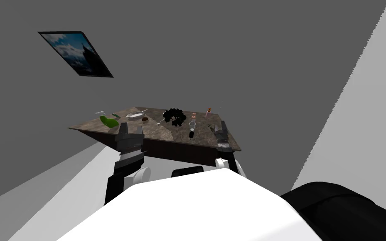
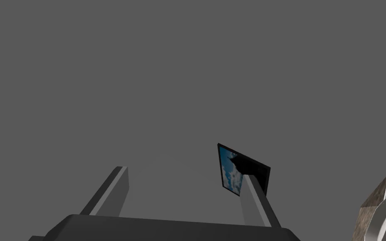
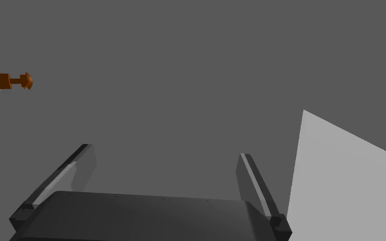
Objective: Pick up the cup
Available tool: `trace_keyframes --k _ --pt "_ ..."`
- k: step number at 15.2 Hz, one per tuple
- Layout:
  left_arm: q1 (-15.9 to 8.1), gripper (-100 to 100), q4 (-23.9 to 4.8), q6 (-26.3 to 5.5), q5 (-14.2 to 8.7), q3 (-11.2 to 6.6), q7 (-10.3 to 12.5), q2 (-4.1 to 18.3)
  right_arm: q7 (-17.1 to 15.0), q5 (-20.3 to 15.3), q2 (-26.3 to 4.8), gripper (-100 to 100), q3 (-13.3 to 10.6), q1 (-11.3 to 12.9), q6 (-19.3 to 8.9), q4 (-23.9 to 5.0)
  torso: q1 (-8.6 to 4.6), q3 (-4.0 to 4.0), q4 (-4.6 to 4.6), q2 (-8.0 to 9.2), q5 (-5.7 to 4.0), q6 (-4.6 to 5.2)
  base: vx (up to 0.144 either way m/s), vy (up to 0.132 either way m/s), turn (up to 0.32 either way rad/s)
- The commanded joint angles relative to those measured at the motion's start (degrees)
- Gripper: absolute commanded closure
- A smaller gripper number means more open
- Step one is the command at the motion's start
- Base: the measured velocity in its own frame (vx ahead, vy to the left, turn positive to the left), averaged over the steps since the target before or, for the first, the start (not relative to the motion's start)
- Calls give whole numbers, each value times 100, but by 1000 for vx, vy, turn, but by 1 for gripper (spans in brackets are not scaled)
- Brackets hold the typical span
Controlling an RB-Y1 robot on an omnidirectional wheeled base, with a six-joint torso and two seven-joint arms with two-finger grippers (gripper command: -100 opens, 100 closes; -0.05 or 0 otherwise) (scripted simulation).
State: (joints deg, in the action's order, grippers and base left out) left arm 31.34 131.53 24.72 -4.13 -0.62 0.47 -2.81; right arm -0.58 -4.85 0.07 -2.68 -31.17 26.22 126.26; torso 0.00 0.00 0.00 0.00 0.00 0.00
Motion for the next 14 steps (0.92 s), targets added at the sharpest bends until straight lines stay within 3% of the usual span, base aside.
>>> trace_keyframes --k 1,13,14 --pt "0 0 0 0 0 0 0 0 1 -26 -225 -100 29 -15 7 -47 0 0 0 0 0 0 1 10 30" --pt "0 0 0 0 0 1 0 -1 15 -300 -1638 -100 316 -190 88 -541 20 -3 -1 -5 4 -1 10 40 63" --pt "0 0 0 0 0 1 0 -1 15 -300 -1643 -100 316 -190 88 -541 21 -3 -1 -5 5 -1 9 37 7"
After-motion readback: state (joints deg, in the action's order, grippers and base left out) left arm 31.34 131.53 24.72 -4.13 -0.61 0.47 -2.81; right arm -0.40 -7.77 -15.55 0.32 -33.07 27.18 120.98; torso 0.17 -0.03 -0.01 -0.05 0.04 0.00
